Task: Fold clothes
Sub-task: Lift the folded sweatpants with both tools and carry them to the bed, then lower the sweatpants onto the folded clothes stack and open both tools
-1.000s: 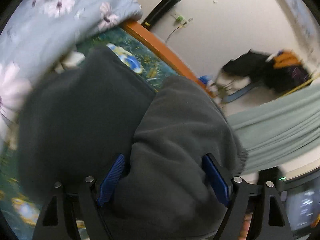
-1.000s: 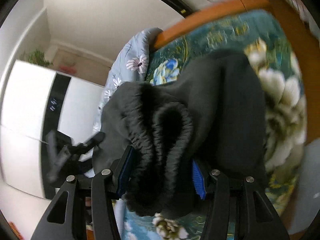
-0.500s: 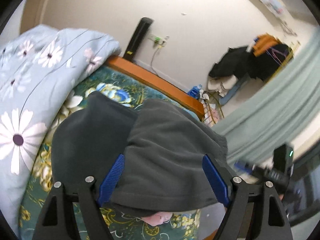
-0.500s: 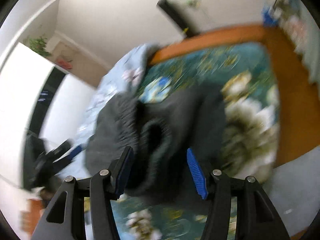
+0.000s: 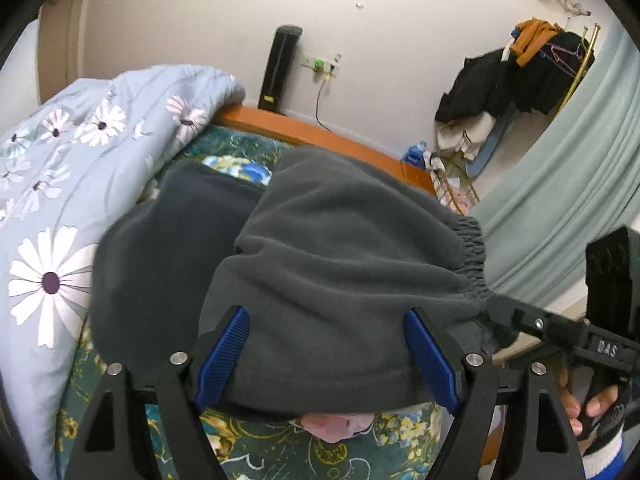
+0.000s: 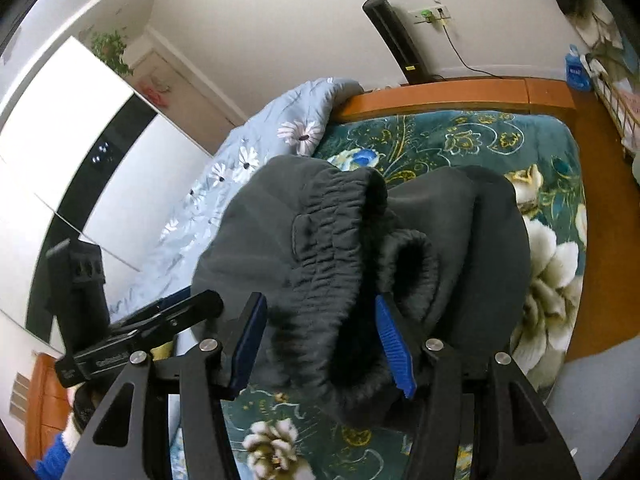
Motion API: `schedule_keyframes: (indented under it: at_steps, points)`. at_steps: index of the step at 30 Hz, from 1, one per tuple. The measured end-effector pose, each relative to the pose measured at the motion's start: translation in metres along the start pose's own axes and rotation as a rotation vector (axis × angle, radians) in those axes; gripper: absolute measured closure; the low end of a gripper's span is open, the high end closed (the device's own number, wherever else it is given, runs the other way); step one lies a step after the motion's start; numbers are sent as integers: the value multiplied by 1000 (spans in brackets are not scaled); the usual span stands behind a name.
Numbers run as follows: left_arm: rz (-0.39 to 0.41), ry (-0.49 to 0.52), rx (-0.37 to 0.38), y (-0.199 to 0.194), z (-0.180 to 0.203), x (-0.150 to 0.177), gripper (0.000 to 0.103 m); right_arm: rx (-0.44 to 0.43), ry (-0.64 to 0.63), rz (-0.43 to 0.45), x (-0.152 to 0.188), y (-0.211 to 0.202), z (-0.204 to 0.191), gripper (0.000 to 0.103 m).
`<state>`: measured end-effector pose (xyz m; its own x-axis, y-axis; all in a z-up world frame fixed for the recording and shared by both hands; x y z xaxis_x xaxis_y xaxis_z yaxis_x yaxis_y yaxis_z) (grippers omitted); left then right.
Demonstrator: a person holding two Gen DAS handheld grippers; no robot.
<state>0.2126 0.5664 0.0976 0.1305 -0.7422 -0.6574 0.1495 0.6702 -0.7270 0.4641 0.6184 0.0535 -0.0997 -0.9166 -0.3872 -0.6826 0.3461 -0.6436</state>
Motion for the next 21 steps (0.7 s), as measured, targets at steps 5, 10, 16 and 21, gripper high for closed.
schedule_keyframes:
  at_steps: [5,10,16,21]
  points:
    - [13,9,-58,-23,13,27,12,36,-56,30,31,-30,-7,37]
    - [-3,-30,-85,-25,22,70,0,108,-87,16,64,-27,-3,26]
    - [-34,-55,-147,-21,30,113,0,116,-144,8,86,-29,-3,2]
    - [-32,-111,-164,-22,30,122,0,137,-213,30,98,-34,-5,0]
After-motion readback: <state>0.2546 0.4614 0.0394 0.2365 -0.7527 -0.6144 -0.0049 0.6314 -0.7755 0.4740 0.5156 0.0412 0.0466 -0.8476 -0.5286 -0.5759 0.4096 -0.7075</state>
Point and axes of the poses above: each gripper's, at about its wrist camera, not at the fingertips, and y roughly the way its jaws point, z to its right, x to its underside, the point moved 1 cm from there along y, roughly the way its jaws point, and after that the axes turned 12 degrees about y, right-handed, at the moved point
